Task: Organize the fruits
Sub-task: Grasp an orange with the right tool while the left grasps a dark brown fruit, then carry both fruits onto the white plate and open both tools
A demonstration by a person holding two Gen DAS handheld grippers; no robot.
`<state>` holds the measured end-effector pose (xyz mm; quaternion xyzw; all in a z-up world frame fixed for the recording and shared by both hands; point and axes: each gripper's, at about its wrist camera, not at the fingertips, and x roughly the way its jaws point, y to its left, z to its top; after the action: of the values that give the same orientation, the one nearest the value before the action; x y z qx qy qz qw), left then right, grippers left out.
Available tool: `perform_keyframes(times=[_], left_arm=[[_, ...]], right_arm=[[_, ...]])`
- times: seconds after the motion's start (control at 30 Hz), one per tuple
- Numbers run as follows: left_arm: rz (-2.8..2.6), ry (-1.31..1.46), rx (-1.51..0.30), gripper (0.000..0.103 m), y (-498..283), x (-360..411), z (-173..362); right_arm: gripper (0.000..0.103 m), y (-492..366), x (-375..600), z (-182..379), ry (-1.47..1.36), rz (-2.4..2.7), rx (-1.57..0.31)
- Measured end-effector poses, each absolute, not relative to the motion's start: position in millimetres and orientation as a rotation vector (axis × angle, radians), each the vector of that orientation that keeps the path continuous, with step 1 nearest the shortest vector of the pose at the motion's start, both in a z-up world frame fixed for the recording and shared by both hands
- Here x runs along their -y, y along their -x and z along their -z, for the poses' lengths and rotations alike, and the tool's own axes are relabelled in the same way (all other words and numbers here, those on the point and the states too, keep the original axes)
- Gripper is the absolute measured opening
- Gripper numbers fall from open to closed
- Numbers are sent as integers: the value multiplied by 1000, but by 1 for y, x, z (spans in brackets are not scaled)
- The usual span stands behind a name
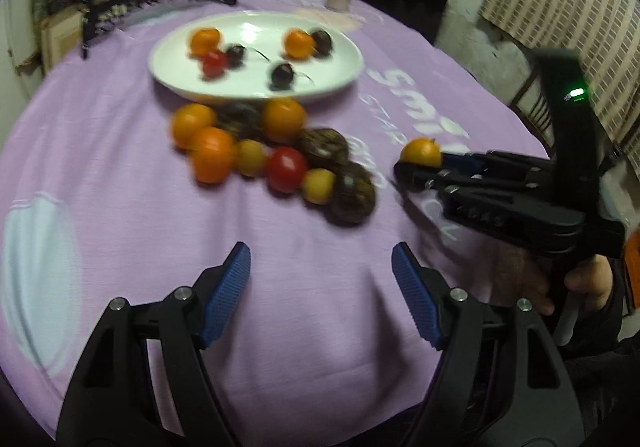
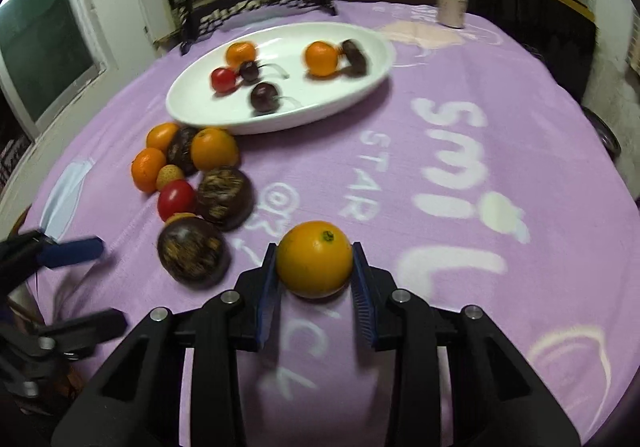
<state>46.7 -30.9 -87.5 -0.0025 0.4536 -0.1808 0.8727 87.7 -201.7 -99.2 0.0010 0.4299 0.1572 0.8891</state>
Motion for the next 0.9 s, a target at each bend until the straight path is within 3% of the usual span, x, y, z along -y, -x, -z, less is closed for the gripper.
perform_keyframes(times=[0.1, 0.33, 0.4, 0.5, 0.9], left_arm=[[397, 26, -1006, 62, -60, 46, 99], [307, -26, -993, 59, -85, 75, 104], [265, -59, -980, 42, -89, 82, 105], [257, -68, -973, 34, -91, 84, 104], [318, -2, -924, 34, -69, 53, 83]], right_arm=[[36, -79, 224, 96, -35, -293, -882], [36, -61, 252, 95, -74, -287, -861], [36, -61, 254, 95, -78, -292, -861], [36, -62, 256, 97, -86, -297, -865], [36, -63, 237, 94, -54, -311, -876]])
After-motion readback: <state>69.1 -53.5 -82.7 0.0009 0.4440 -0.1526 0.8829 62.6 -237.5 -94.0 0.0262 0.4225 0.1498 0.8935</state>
